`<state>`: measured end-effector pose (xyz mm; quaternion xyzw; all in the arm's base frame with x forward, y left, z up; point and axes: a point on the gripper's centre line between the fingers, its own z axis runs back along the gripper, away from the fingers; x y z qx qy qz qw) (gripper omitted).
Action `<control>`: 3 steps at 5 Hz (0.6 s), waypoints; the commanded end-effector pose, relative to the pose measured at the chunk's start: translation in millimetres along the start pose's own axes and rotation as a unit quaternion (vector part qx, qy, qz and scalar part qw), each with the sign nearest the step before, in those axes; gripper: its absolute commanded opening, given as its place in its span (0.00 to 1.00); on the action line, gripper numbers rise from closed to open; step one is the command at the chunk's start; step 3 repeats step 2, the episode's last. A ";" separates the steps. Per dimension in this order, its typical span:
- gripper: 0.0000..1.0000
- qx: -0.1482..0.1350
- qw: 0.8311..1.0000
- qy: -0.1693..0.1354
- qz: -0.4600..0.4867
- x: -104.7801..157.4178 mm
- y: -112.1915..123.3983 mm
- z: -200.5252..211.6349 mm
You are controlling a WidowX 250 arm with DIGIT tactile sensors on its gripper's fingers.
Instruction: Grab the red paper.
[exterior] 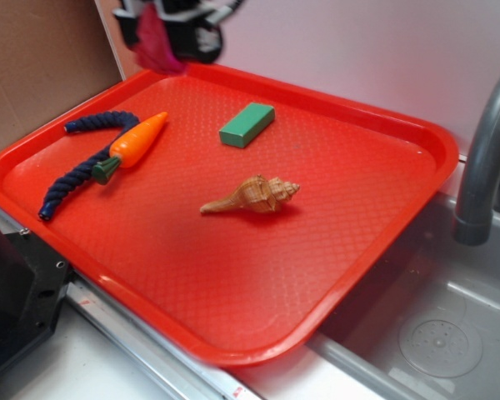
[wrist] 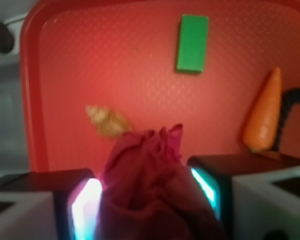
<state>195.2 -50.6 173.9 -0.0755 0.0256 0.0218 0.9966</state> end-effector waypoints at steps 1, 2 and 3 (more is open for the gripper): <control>0.00 -0.031 0.996 -0.084 0.015 -40.5 11.5 55.9; 0.00 -0.018 0.995 -0.080 0.050 -40.4 12.1 54.1; 0.00 -0.018 0.995 -0.080 0.050 -40.4 12.1 54.1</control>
